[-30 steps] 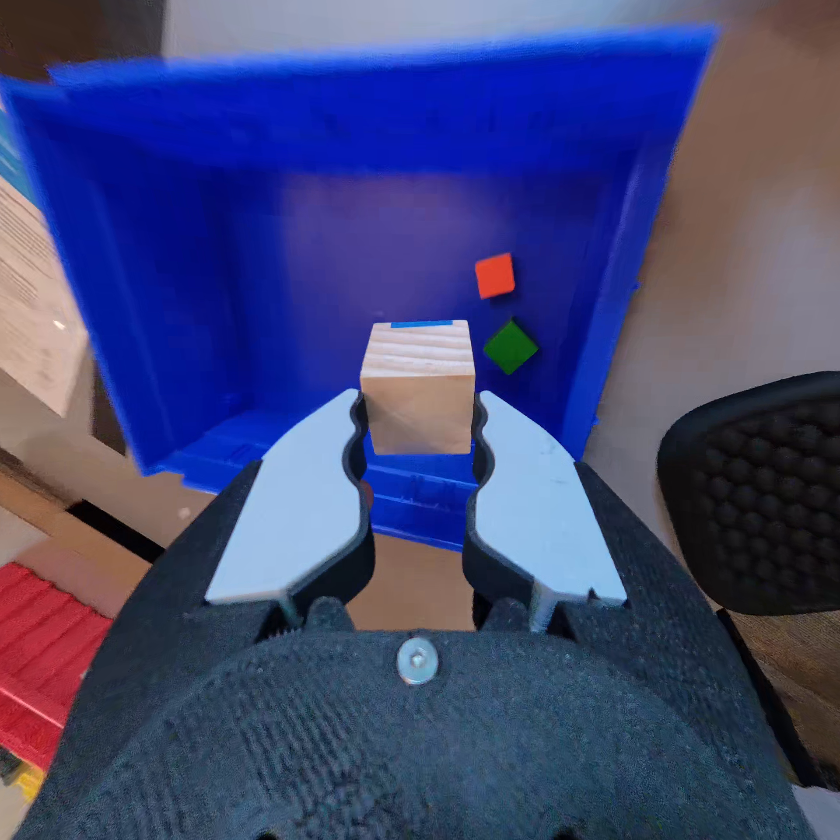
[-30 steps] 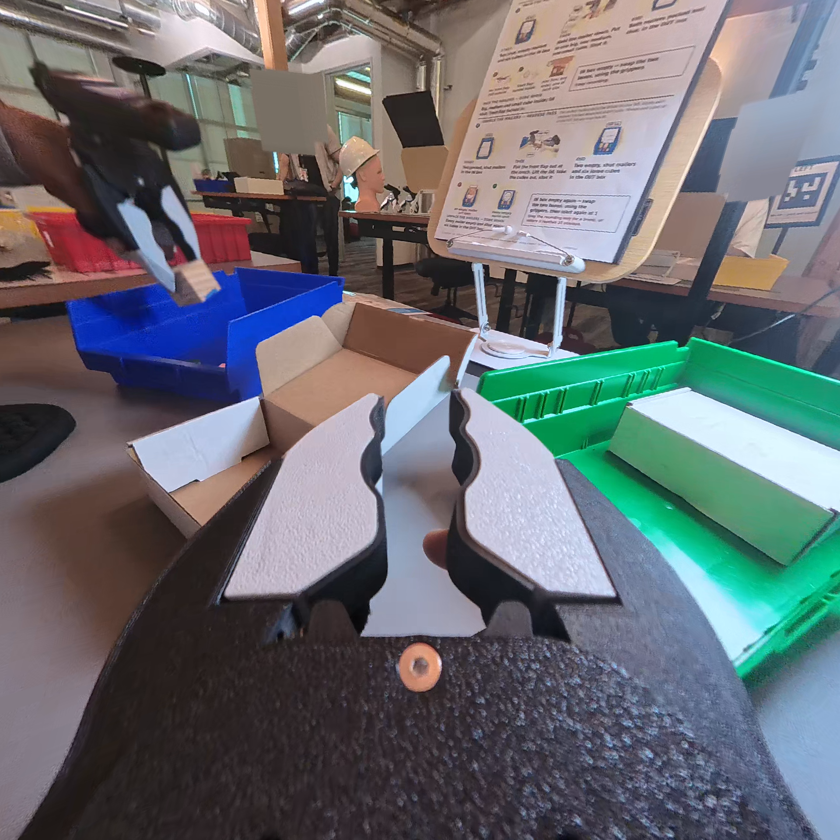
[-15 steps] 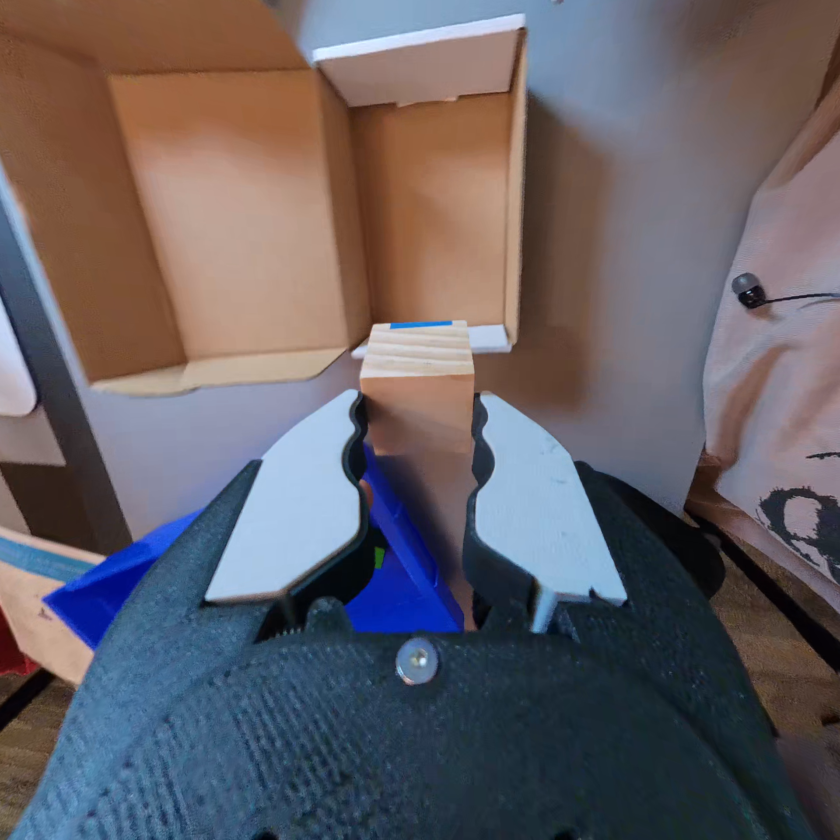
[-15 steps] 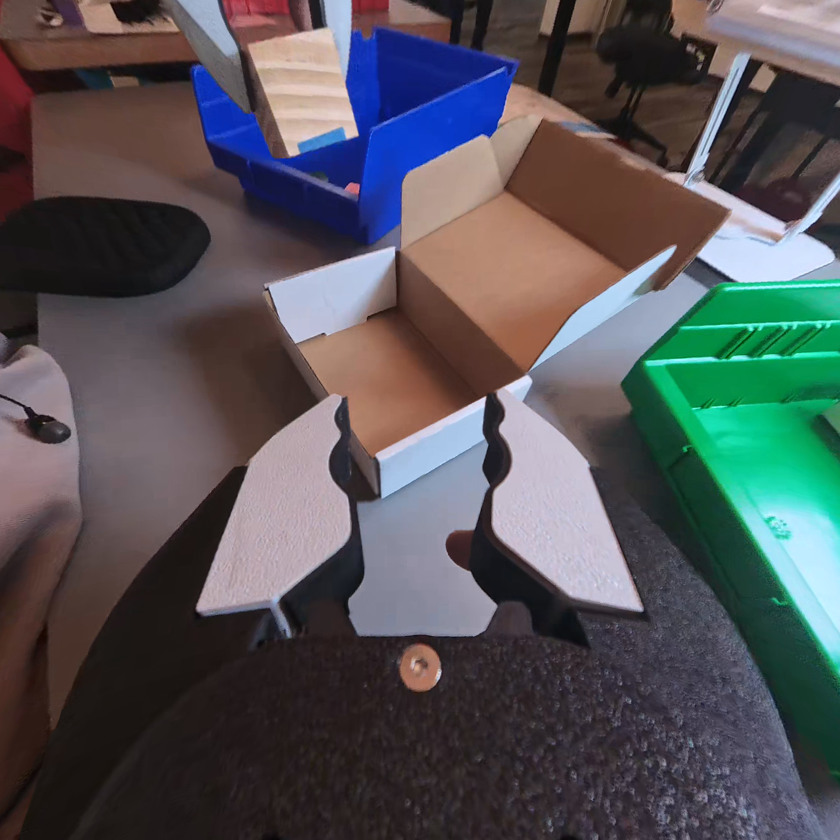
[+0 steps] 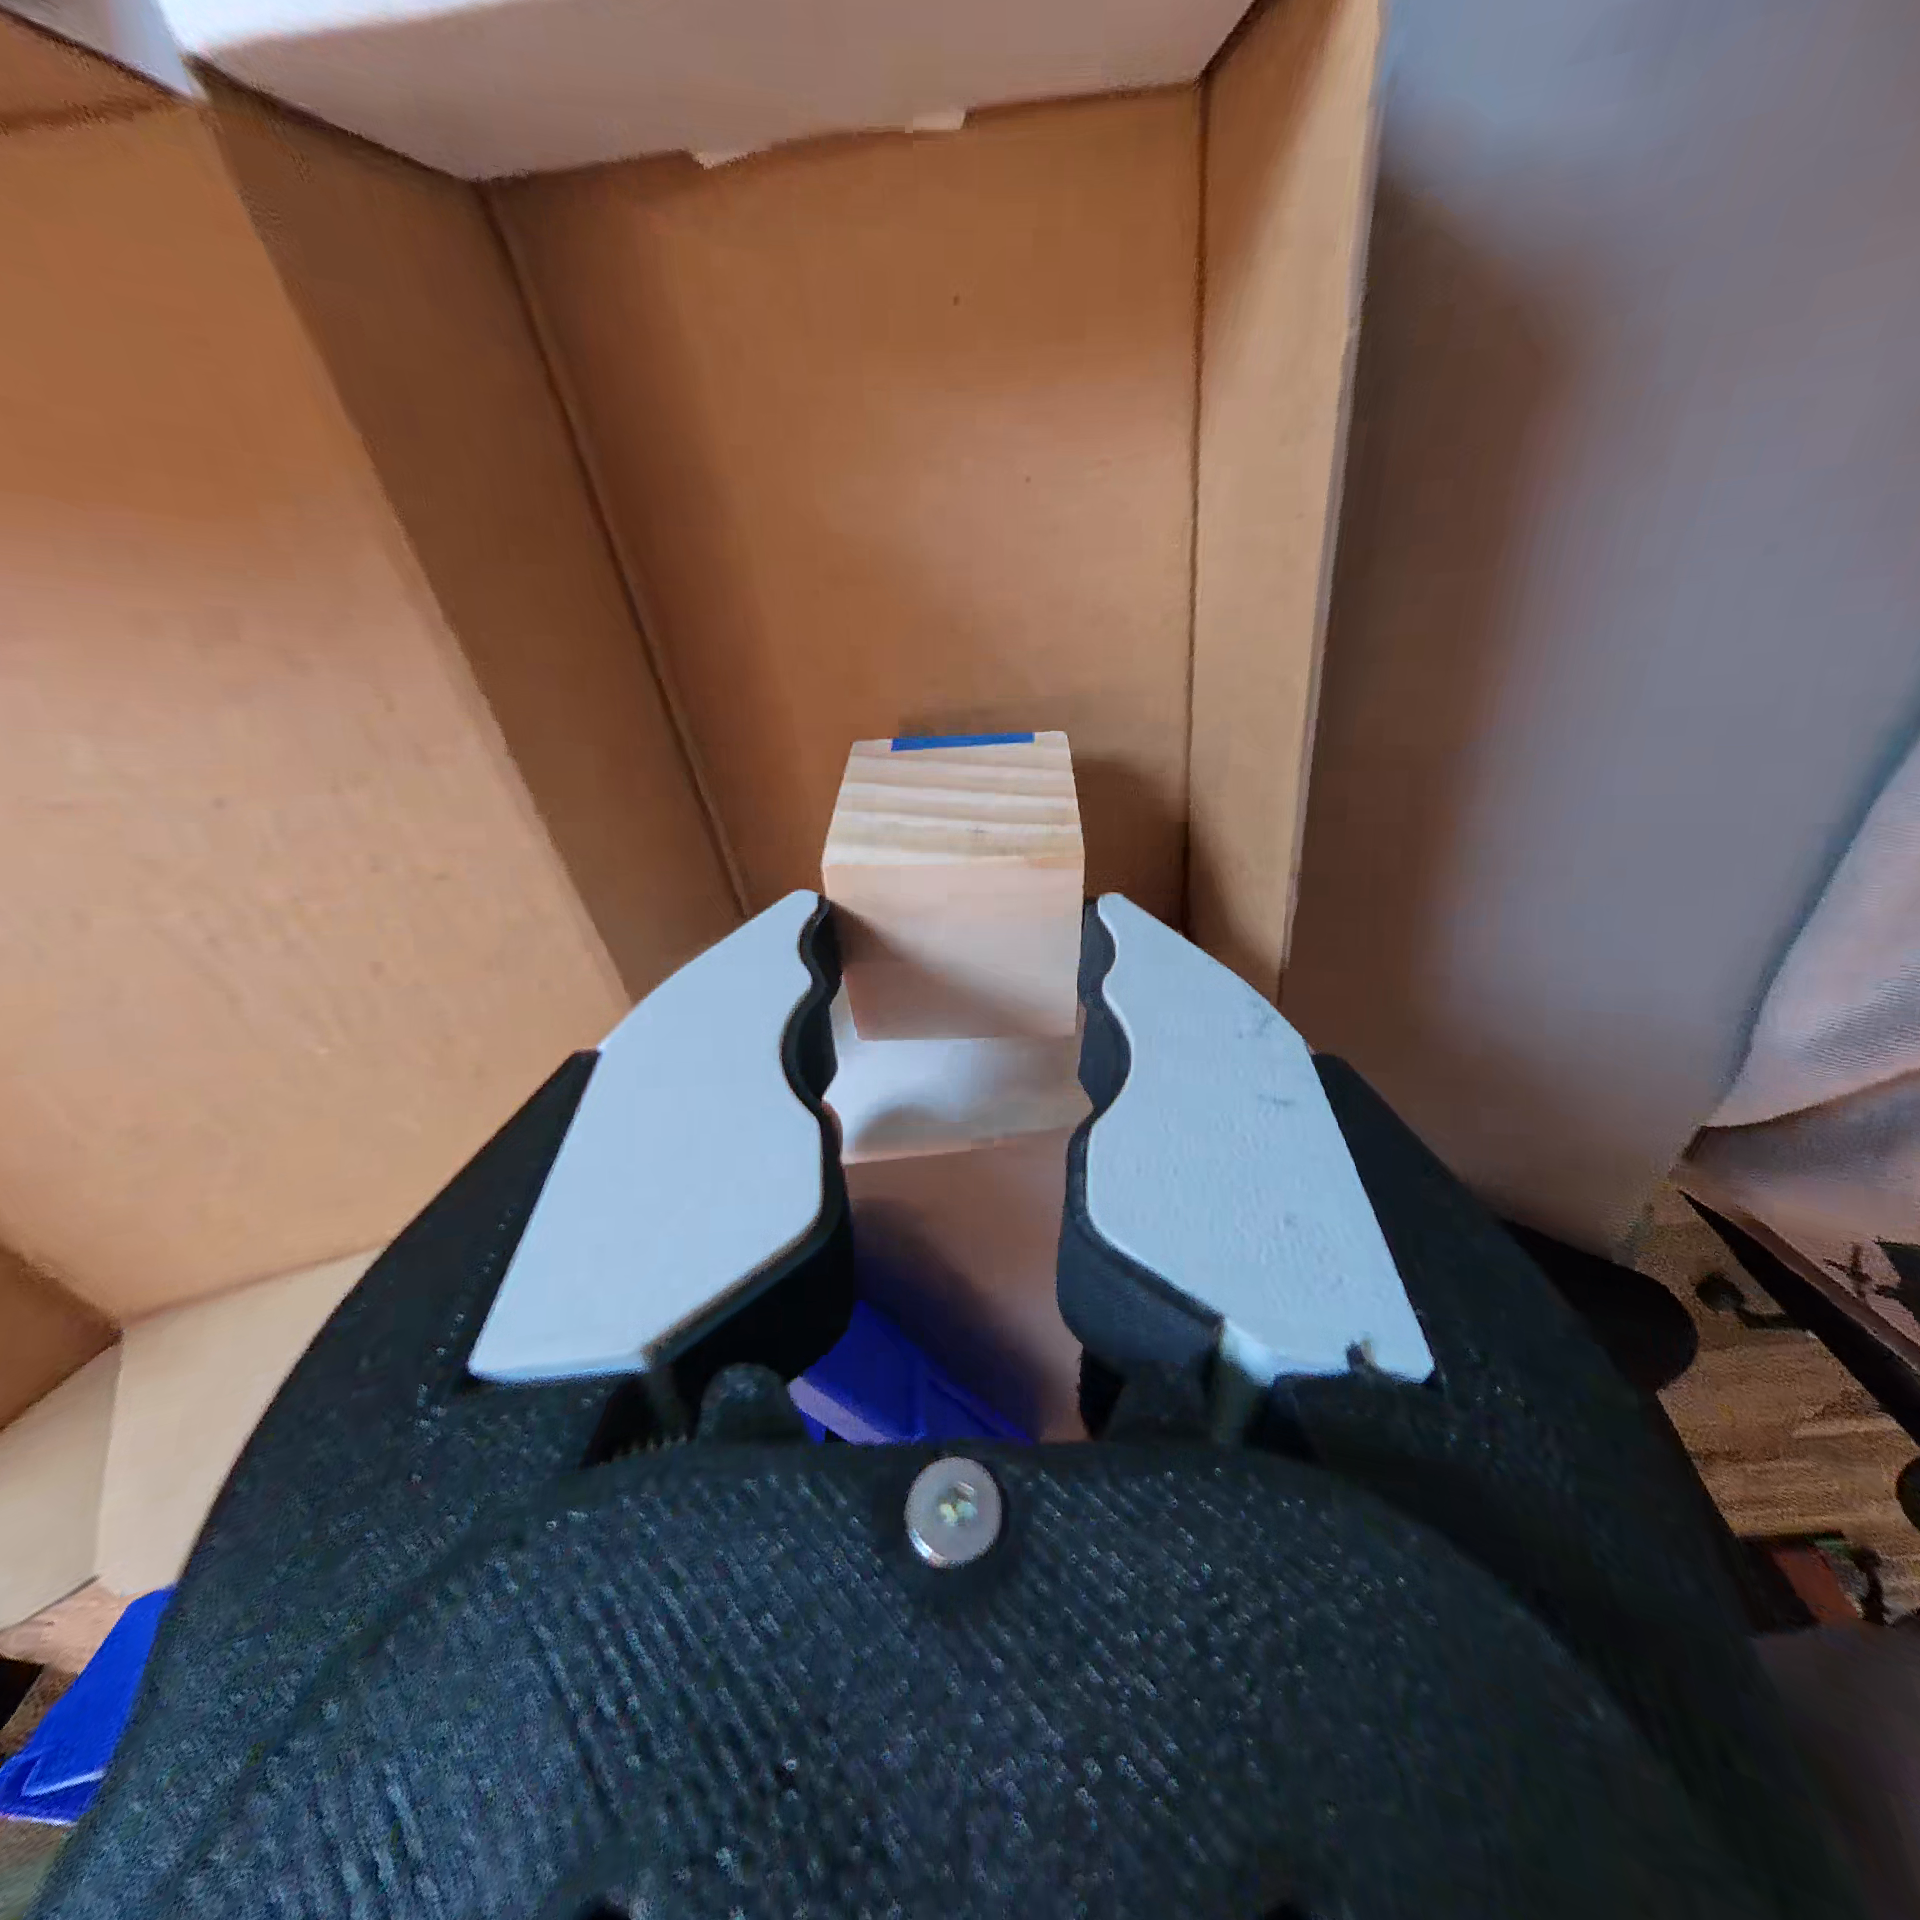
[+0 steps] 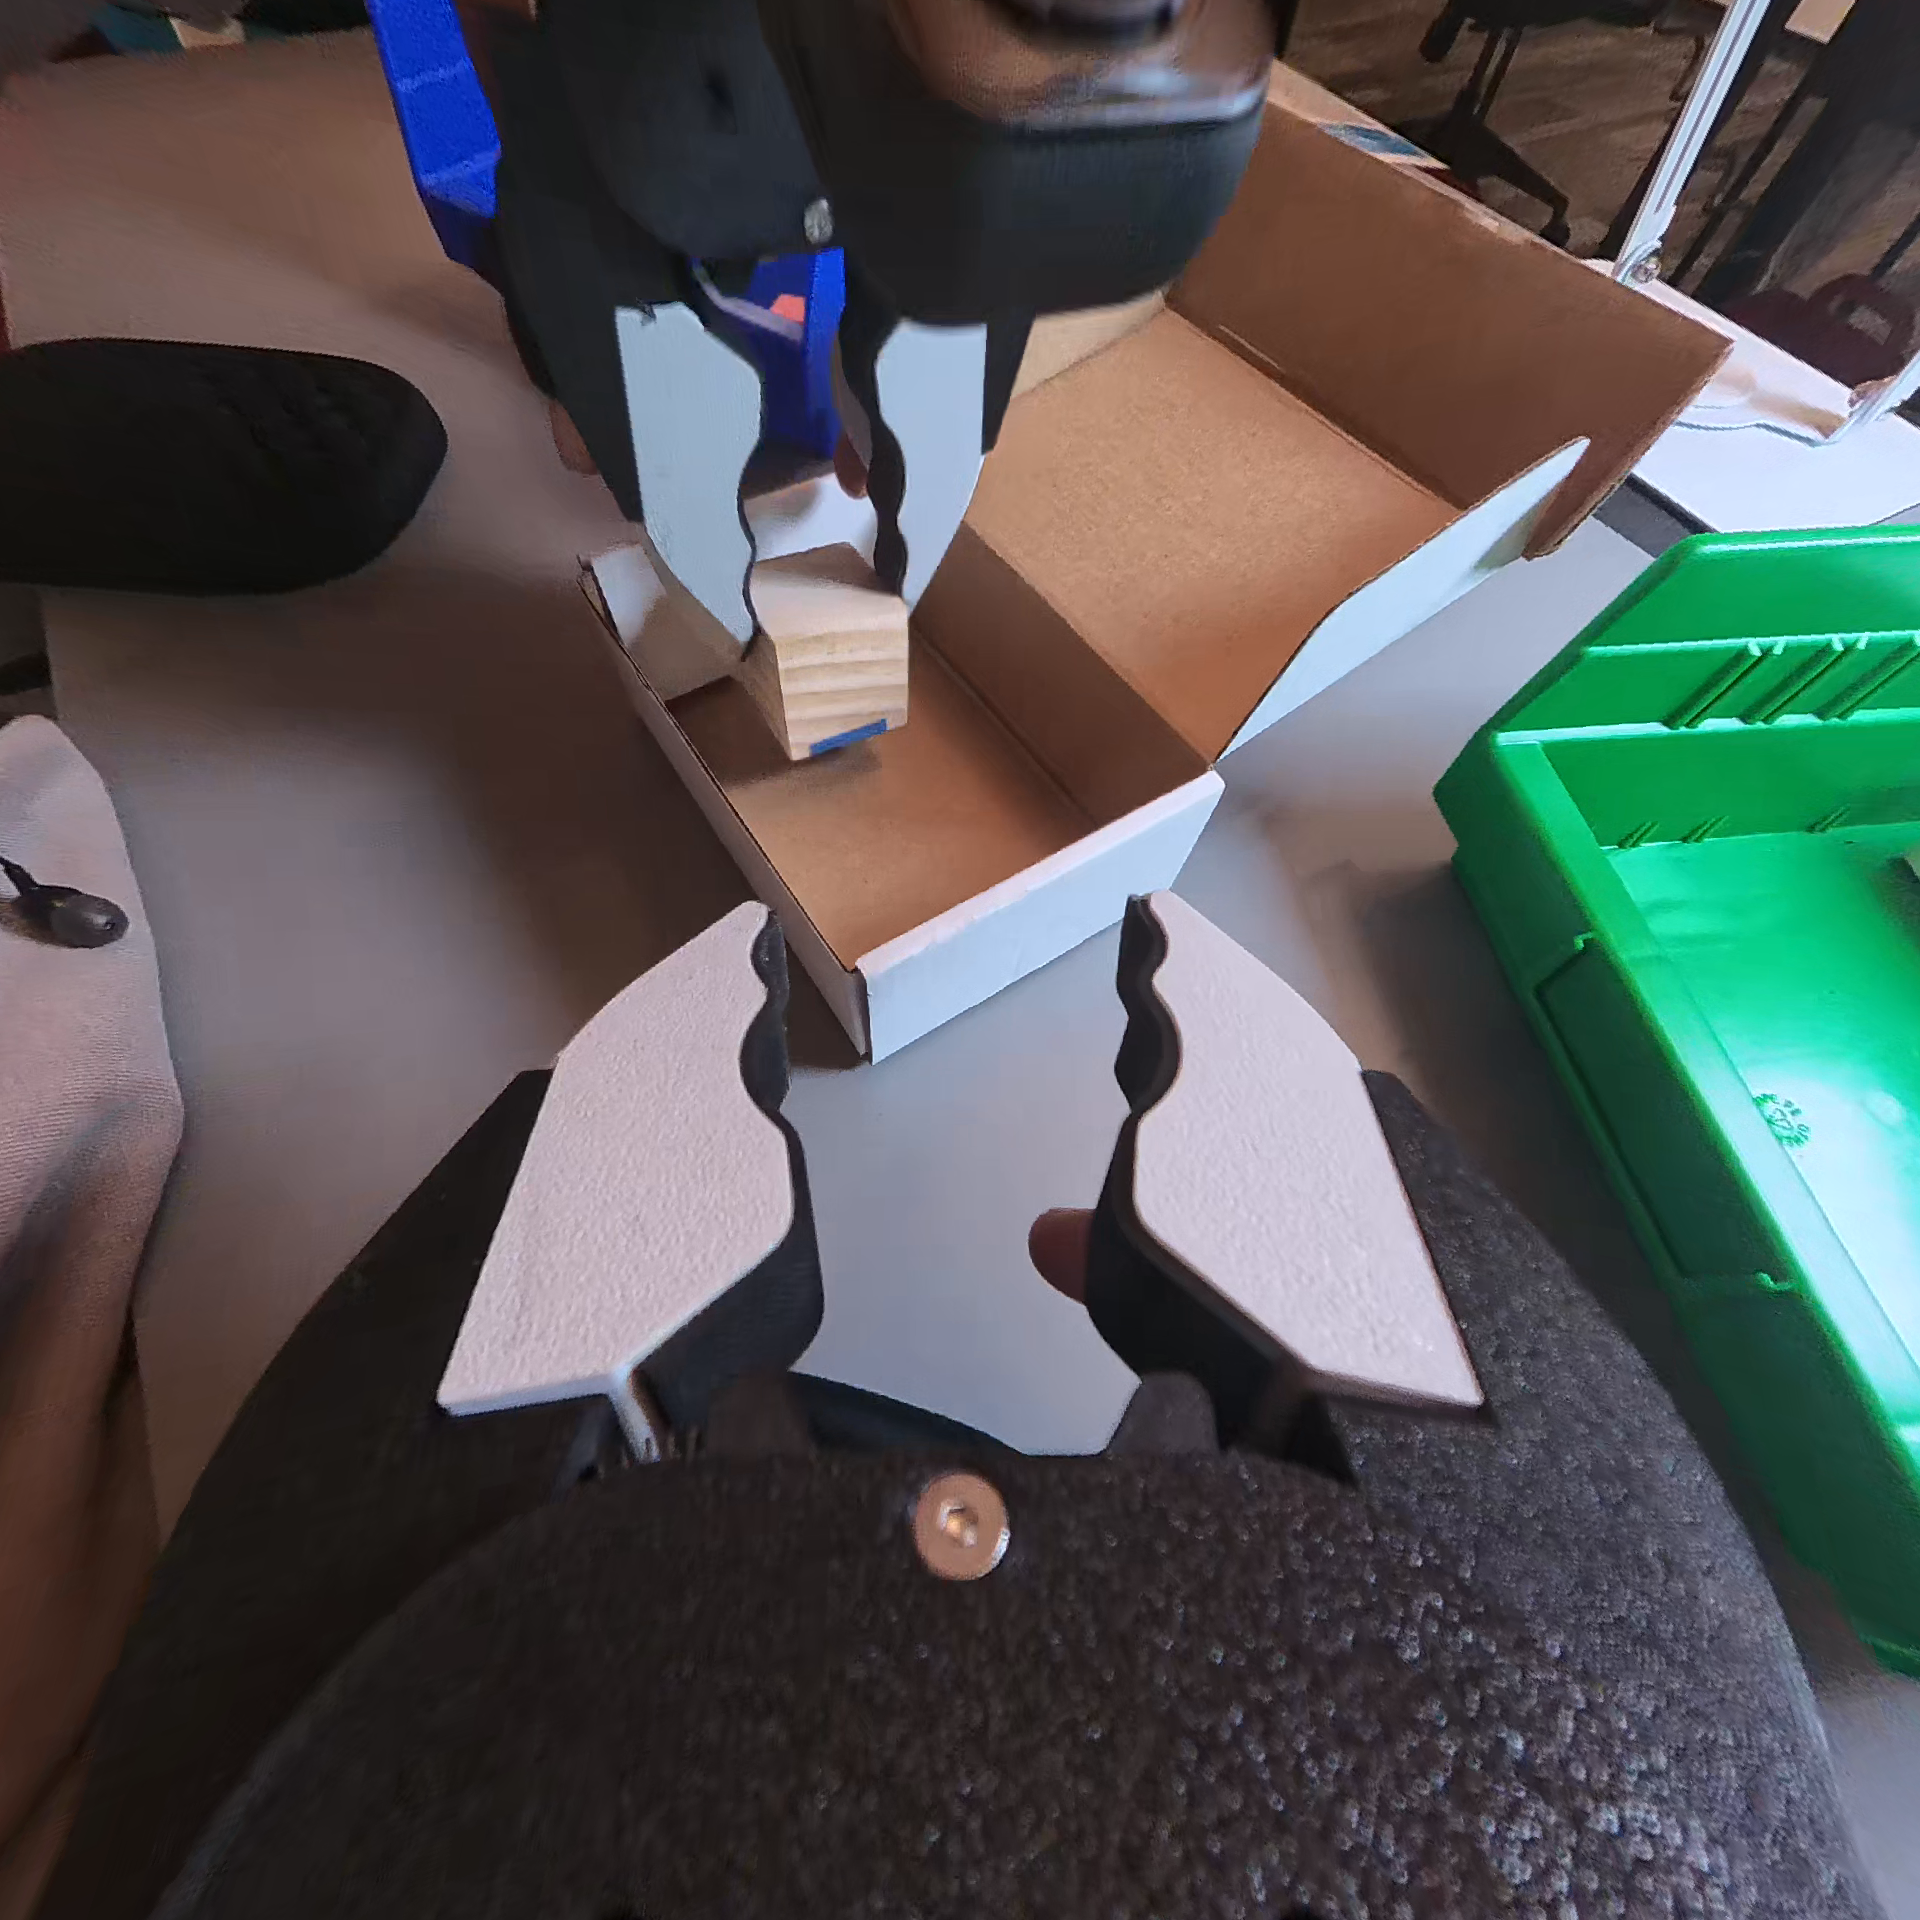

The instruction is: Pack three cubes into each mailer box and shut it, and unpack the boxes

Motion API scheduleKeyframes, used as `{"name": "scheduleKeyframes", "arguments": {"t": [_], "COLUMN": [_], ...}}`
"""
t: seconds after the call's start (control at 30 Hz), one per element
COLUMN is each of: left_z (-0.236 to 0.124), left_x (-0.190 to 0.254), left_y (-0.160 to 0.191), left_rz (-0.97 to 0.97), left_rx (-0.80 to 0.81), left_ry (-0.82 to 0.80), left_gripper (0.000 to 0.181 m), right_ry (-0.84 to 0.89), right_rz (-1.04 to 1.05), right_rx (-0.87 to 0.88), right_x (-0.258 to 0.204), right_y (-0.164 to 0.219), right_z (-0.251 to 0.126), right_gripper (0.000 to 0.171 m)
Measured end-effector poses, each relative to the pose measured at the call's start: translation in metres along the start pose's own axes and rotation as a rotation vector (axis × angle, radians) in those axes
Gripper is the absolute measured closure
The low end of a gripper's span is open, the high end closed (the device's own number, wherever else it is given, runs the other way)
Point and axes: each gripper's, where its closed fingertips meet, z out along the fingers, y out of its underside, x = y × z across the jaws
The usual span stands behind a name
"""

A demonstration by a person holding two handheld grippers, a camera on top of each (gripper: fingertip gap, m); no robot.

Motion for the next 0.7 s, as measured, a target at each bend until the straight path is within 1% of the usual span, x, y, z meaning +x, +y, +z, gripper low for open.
{"name": "scheduleKeyframes", "arguments": {"t": [0.13, 0.33, 0.4, 0.47, 0.57, 0.63, 0.7], "left_z": [0.013, 0.014, 0.009, -0.003, -0.036, -0.062, -0.087], "left_x": [-0.004, -0.008, -0.006, -0.008, -0.008, -0.012, -0.020], "left_y": [0.004, 0.000, -0.001, -0.003, -0.003, 0.006, 0.024], "left_rz": [-0.018, -0.042, -0.051, -0.059, -0.083, -0.111, -0.159], "left_rx": [-0.005, 0.041, 0.069, 0.123, 0.246, 0.322, 0.387], "left_ry": [-0.014, -0.053, -0.052, -0.081, -0.126, -0.177, -0.239], "left_gripper": [0.137, 0.136, 0.129, 0.125, 0.125, 0.125, 0.126], "right_ry": [0.000, -0.003, -0.002, -0.002, 0.002, 0.006, 0.009], "right_rz": [0.004, 0.001, 0.000, 0.001, 0.001, -0.001, -0.001], "right_rx": [-0.007, -0.020, -0.020, -0.017, -0.017, -0.017, -0.016], "right_x": [0.001, -0.001, -0.001, -0.001, 0.000, 0.000, 0.000], "right_y": [0.003, 0.005, 0.005, 0.005, 0.005, 0.005, 0.004], "right_z": [0.001, 0.003, 0.003, 0.003, 0.003, 0.003, 0.003], "right_gripper": [0.111, 0.110, 0.110, 0.110, 0.111, 0.111, 0.111]}}
